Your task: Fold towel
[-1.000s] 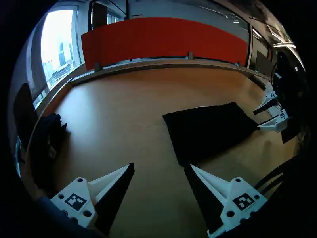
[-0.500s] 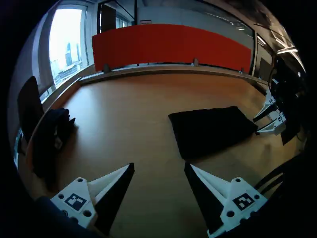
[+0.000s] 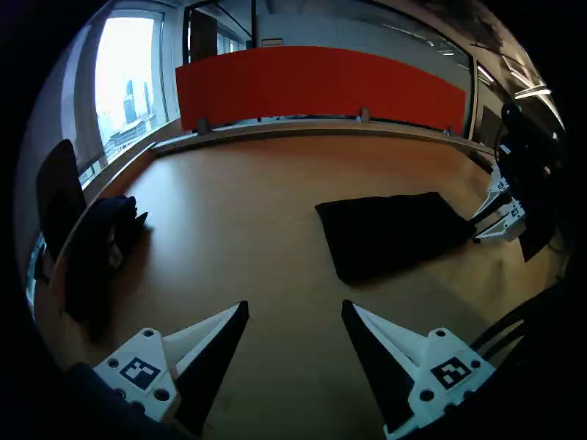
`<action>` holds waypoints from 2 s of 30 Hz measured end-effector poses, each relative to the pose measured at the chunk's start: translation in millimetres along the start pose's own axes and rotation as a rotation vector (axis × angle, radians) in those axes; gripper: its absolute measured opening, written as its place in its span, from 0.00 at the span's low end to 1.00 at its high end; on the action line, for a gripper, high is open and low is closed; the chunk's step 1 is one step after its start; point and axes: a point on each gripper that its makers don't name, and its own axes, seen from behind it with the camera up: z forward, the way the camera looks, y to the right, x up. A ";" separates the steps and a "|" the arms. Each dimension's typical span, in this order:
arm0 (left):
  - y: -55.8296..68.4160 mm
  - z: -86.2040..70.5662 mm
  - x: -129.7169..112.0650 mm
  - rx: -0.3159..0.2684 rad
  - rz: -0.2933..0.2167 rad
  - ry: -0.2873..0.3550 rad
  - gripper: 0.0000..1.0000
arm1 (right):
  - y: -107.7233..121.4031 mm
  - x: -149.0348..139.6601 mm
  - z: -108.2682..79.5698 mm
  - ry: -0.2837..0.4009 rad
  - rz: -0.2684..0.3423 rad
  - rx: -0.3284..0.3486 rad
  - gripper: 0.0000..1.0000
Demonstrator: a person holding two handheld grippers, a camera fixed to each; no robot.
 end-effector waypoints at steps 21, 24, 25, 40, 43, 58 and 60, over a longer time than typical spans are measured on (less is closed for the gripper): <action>3.2 -9.4 -8.9 -0.004 0.003 0.000 0.94 | -2.2 -3.5 -1.3 0.016 0.024 -0.009 0.04; 3.3 -9.0 -9.0 -0.004 0.002 -0.001 0.94 | -3.3 -2.8 -1.8 0.024 0.032 -0.015 0.04; 3.2 -8.9 -8.9 -0.004 0.003 -0.001 0.94 | -3.8 -2.4 -2.2 0.027 0.034 -0.017 0.04; -0.1 -10.1 -10.3 -0.005 0.001 -0.002 0.94 | 2.5 7.2 -20.9 0.079 0.081 -0.049 0.04; -0.1 -10.9 -10.6 -0.005 -0.001 -0.003 0.94 | 3.9 9.3 -25.9 0.084 0.074 -0.057 0.04; -2.2 -14.7 -11.2 -0.004 -0.006 0.002 0.94 | 1.3 54.5 -38.5 0.133 -0.003 -0.056 0.04; -1.8 -15.8 -11.7 -0.005 -0.006 0.002 0.94 | -0.7 67.1 -39.1 0.144 -0.025 -0.050 0.04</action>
